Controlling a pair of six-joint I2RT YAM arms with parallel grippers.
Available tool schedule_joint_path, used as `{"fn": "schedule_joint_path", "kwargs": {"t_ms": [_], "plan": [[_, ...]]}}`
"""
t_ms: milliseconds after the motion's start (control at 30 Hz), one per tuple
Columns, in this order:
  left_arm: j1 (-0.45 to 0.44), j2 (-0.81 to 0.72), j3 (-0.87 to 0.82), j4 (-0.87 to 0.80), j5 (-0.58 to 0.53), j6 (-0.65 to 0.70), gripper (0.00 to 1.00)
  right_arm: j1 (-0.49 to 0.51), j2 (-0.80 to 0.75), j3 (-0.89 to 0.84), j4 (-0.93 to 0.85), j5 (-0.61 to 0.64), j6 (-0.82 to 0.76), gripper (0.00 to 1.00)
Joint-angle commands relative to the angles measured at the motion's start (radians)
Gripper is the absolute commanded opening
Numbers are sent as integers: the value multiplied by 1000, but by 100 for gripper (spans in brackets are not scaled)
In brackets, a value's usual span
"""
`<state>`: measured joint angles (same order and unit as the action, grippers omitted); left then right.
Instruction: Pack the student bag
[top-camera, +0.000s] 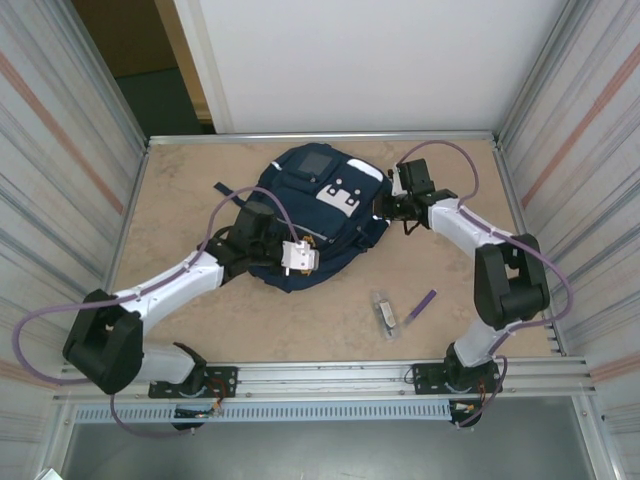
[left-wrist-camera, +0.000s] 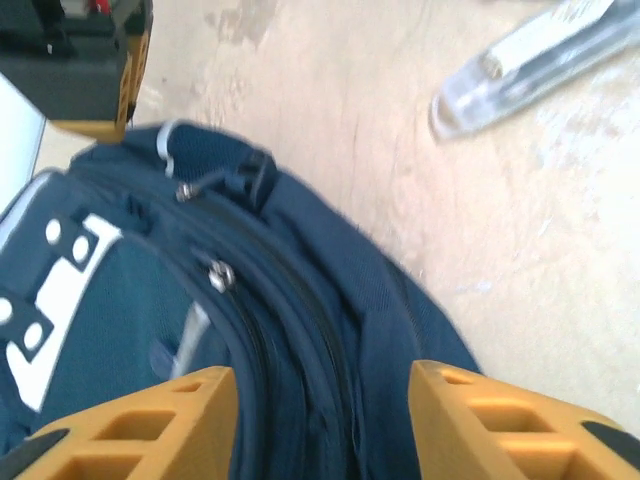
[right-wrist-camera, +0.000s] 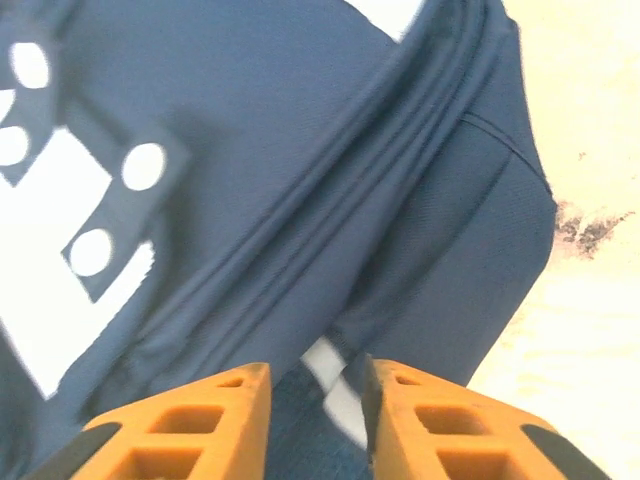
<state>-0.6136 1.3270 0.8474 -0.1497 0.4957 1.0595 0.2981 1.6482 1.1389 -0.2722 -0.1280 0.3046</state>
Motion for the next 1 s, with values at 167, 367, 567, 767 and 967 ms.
{"fn": "schedule_joint_path", "kwargs": {"t_ms": [167,367,567,767,967], "plan": [[-43,151,356,-130,-273,-584,64,12,-252,-118,-92,123,39,41],[-160,430,741,-483,-433,-947,67,4,-345,-149,-121,297,77,45],[-234,687,986,-745,-786,-1103,67,-29,-408,-172,-128,267,145,53],[-239,745,1008,-760,-795,-1325,67,-39,-437,-221,-71,95,179,54],[-241,815,1061,-809,-867,-1368,40,-39,-441,-249,-45,-3,163,53]]}}
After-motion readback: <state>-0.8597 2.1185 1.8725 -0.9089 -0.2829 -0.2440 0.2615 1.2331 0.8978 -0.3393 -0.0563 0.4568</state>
